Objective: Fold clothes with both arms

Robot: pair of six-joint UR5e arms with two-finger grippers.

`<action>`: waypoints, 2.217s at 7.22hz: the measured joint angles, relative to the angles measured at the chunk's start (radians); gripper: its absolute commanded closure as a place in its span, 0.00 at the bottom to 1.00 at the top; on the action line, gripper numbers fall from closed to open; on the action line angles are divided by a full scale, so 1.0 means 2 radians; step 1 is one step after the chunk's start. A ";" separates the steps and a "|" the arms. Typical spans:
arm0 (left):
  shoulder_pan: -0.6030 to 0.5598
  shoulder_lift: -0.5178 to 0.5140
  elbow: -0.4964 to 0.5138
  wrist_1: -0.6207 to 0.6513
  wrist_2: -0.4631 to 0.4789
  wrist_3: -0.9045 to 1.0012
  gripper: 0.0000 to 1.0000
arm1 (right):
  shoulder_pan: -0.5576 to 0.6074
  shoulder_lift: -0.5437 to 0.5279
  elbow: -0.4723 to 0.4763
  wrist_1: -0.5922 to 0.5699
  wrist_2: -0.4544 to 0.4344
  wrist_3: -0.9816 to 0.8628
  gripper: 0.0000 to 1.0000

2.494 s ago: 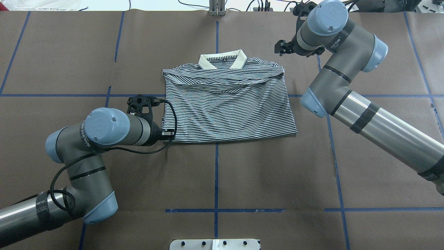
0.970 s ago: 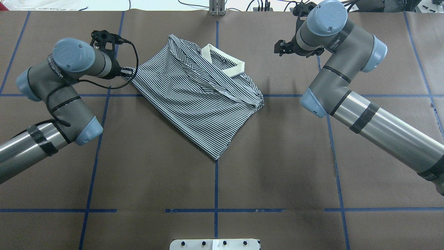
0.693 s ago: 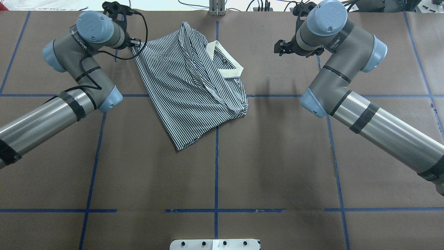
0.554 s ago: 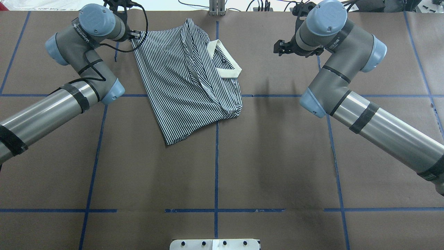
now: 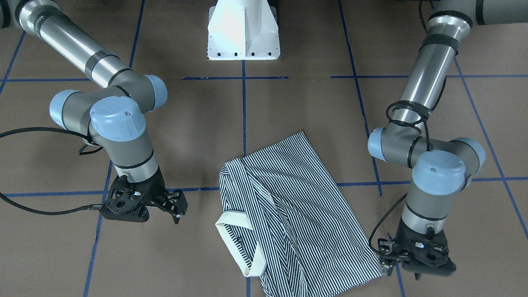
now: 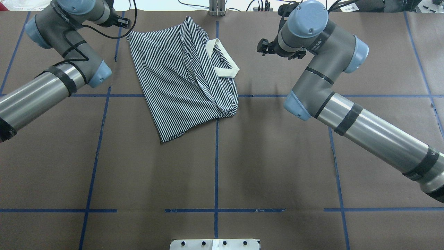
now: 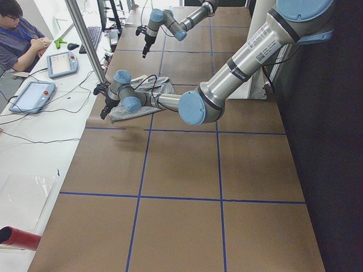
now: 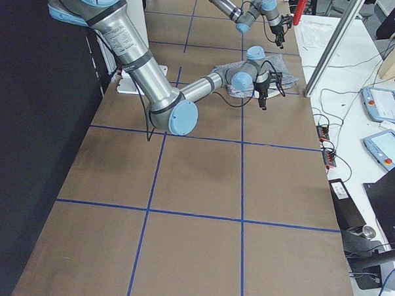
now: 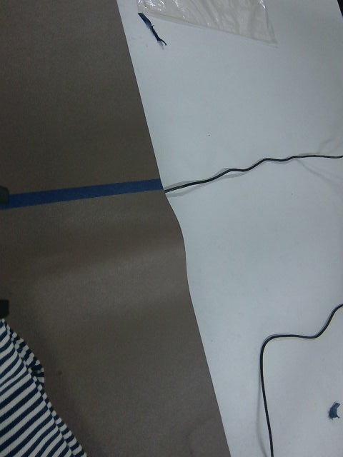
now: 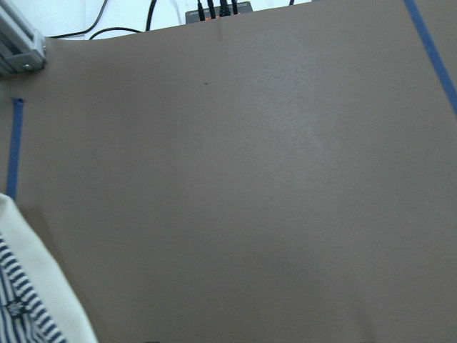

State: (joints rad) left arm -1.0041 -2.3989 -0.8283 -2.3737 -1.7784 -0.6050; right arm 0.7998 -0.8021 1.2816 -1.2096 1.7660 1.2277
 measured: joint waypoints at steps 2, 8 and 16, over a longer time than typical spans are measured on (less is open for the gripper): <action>-0.008 0.026 -0.034 -0.001 -0.021 0.018 0.00 | -0.029 0.048 -0.033 0.000 -0.031 0.065 0.30; -0.009 0.033 -0.042 0.000 -0.031 0.021 0.00 | -0.080 0.087 -0.107 0.022 -0.123 0.188 0.30; -0.009 0.034 -0.042 0.000 -0.032 0.021 0.00 | -0.097 0.101 -0.138 0.030 -0.161 0.202 0.34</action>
State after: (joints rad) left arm -1.0217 -2.3317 -0.9127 -2.3746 -1.8421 -0.5630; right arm 0.6053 -0.6000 1.0057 -1.1492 1.4440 1.6309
